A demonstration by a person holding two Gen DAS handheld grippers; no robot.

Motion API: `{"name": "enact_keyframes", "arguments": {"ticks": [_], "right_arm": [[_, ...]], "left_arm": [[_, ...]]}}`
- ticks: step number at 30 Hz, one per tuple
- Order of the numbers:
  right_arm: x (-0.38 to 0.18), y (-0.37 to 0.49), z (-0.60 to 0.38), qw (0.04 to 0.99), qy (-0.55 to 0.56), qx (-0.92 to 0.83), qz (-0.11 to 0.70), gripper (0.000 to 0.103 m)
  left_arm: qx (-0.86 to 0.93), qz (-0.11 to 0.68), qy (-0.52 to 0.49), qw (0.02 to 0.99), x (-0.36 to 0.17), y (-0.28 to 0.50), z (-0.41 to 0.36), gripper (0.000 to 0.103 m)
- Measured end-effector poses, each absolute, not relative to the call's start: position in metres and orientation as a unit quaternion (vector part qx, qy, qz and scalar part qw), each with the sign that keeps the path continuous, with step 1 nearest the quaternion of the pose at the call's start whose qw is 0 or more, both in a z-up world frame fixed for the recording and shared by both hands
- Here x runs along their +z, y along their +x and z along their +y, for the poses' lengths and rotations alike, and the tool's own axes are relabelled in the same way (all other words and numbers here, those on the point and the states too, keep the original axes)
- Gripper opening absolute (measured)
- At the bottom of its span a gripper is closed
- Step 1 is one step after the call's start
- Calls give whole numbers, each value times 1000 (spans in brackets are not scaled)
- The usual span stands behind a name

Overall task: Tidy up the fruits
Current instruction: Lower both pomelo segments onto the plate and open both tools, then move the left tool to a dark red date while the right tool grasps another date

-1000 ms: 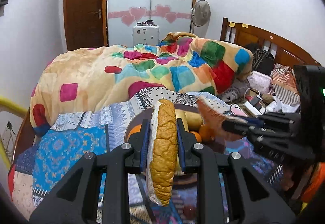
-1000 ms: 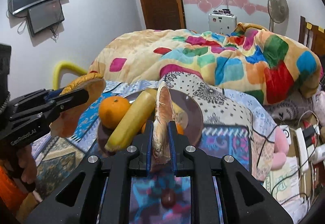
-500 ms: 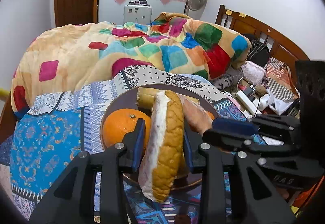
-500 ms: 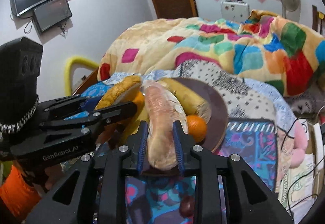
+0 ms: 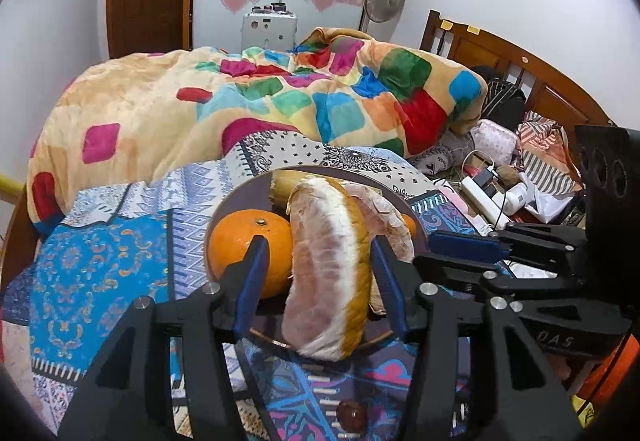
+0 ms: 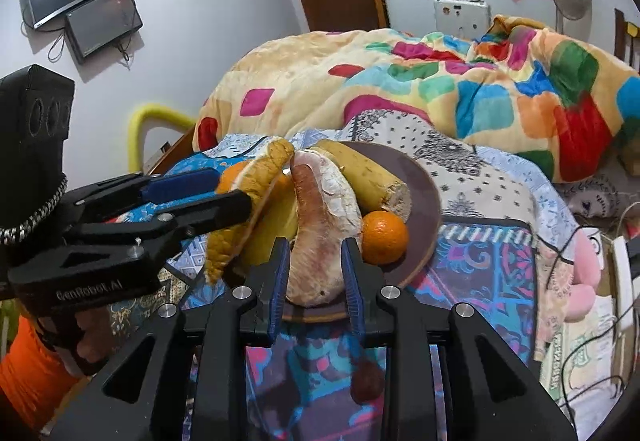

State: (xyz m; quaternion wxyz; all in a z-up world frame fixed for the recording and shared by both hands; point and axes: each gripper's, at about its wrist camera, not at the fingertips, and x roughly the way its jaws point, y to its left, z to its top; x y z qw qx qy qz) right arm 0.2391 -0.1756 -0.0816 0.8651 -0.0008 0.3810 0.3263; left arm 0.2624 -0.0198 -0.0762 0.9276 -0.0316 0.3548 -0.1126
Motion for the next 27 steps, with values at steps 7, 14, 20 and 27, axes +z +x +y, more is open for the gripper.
{"name": "enact_keyframes", "arguments": {"ticks": [7,14,20,27], "right_arm": [[-73,219,-189,877,-19,309,367,33],[-88,211,-200,875,-42,290,384,35],[-116,213,-198,865,-68,274,414,36],[-127,214,-196,866,-90,259,419,31]], "left_arm": [[-100,348,-11,932,-70,231,-17,55],[-97,364,-20,926,-82,208,-10,55],[-96,386,-26,917,-102,201,-7,55],[-103,405,-27,908,-121,192,-9,55]]}}
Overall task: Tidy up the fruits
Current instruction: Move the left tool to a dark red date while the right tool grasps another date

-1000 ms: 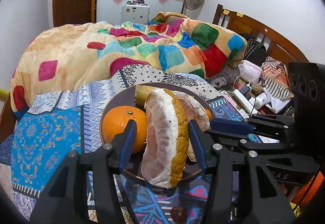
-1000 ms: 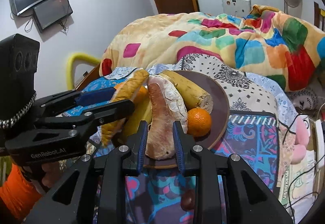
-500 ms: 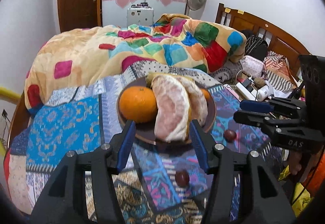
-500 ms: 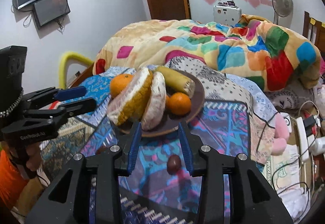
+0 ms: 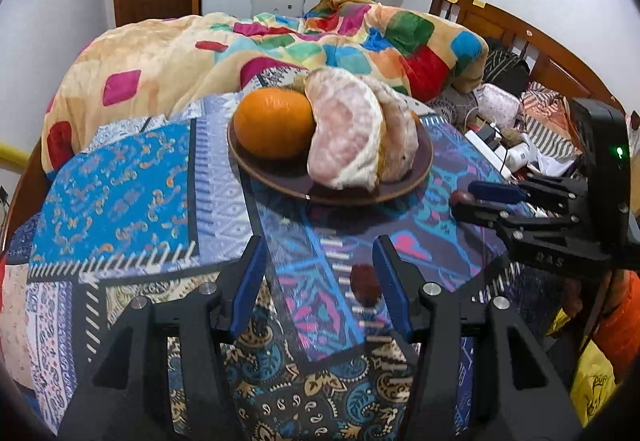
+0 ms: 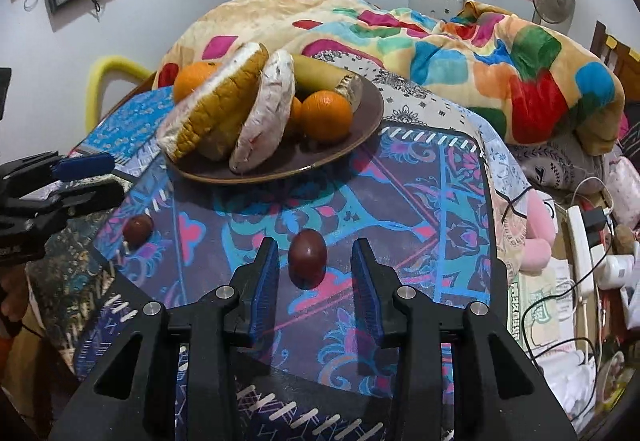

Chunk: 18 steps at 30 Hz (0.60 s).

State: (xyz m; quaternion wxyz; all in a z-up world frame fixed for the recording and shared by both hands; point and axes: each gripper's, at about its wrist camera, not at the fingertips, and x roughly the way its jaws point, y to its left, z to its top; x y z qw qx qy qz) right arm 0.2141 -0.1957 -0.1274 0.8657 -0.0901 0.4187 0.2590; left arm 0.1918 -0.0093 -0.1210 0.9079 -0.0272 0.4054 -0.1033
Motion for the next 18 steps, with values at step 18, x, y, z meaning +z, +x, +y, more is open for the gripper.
{"name": "enact_keyframes", "arguments": {"ticks": [18], "right_arm": [[-114,187,-196,868,-76,292,393,17]], "left_arm": [[-125,420,10,899,-136,186,-36,46]]}}
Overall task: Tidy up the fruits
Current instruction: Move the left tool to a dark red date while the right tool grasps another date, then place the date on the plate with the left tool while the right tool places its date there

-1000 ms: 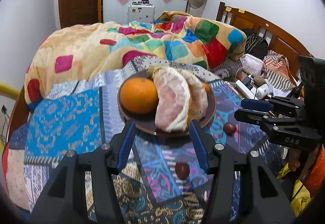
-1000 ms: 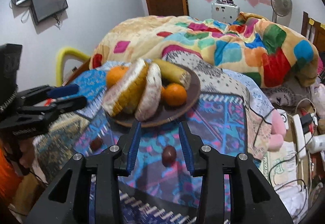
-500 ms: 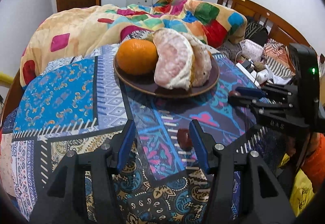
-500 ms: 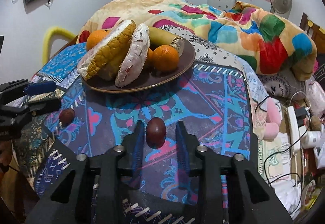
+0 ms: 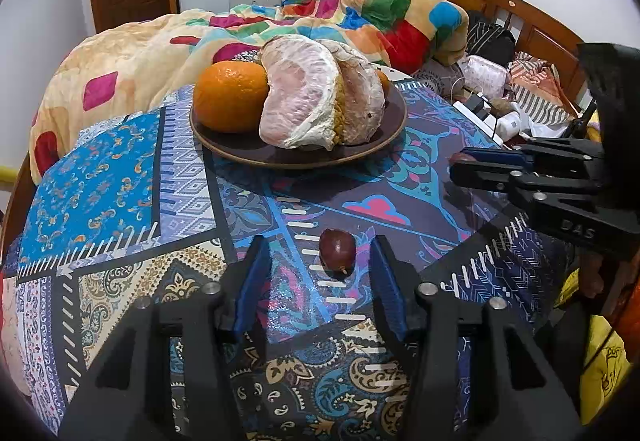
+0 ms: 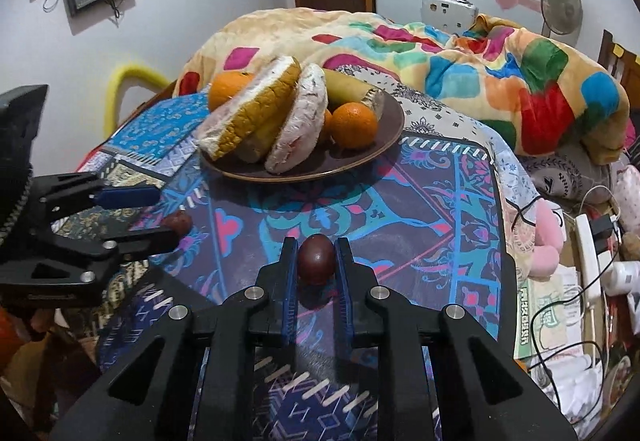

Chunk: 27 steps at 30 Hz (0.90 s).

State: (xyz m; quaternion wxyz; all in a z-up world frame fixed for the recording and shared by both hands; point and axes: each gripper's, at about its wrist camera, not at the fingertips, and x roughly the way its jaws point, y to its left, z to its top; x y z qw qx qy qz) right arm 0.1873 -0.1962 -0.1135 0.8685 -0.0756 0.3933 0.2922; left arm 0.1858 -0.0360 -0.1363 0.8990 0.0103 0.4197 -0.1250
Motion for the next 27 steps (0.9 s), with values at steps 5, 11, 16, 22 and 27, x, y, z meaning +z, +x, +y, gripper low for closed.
{"name": "enact_keyframes", "arguments": {"ticks": [5,11,16,22,27], "right_arm": [[-110,185,-197,870,-70,297,387,17],[-113,189,-198,870,-53,300,387,17],[-111,197,-197,871,-41,304,383,17],[-98,207,-198,879,-29,303,367,17],[-92,215,-196,885,-28,301,355,17]], "left_arm": [[-129,423,7,897,-139,189,-39,26],[-140,415,-5,899,-136,187,-37,13],[-134,403,-3,905,-127,185,-29,13],[-120,372,-4,921,-104,189,-13,13],[-110,351,-2,930,-90,200,-4,13]]}}
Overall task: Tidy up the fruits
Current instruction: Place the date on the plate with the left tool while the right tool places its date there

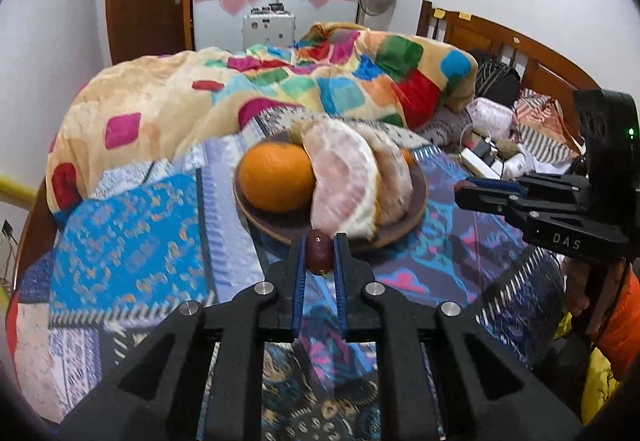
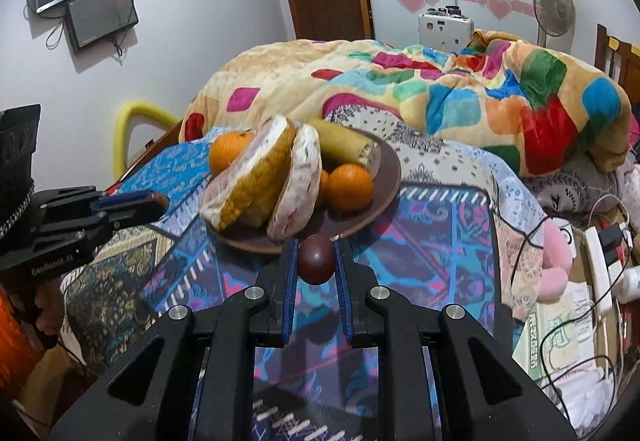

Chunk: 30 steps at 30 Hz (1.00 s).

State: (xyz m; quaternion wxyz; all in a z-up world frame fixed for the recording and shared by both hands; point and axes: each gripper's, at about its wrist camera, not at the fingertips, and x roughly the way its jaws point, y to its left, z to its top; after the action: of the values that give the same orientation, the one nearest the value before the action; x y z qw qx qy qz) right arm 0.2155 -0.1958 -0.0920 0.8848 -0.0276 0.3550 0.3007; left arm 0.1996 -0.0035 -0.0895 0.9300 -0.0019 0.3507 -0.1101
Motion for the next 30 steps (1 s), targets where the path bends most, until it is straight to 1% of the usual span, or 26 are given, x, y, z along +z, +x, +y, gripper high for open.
{"name": "enact_keyframes", "arguments": {"ticks": [10,17,25,28,30], "right_arm": [[-91,236,-182,888,-49,293,350,17],[-105,248,-173,884,-67,282,366,17],[-110,253,-178,879,-53,282,380,18],[-109,254,-179,880,-48,281,380,23],[-109,254,-181,882,-45,275,379,34]], "left_arm": [[-104,333,-2,937,-84,222,-1,13],[-96,365,-13,926,-99,241,1,13],[-91,374,-30,922,-107,247,4,14],[-87,374,-35,923,-108,248,6,21],[-85,371,-40,924,-107,247,9,30]]}}
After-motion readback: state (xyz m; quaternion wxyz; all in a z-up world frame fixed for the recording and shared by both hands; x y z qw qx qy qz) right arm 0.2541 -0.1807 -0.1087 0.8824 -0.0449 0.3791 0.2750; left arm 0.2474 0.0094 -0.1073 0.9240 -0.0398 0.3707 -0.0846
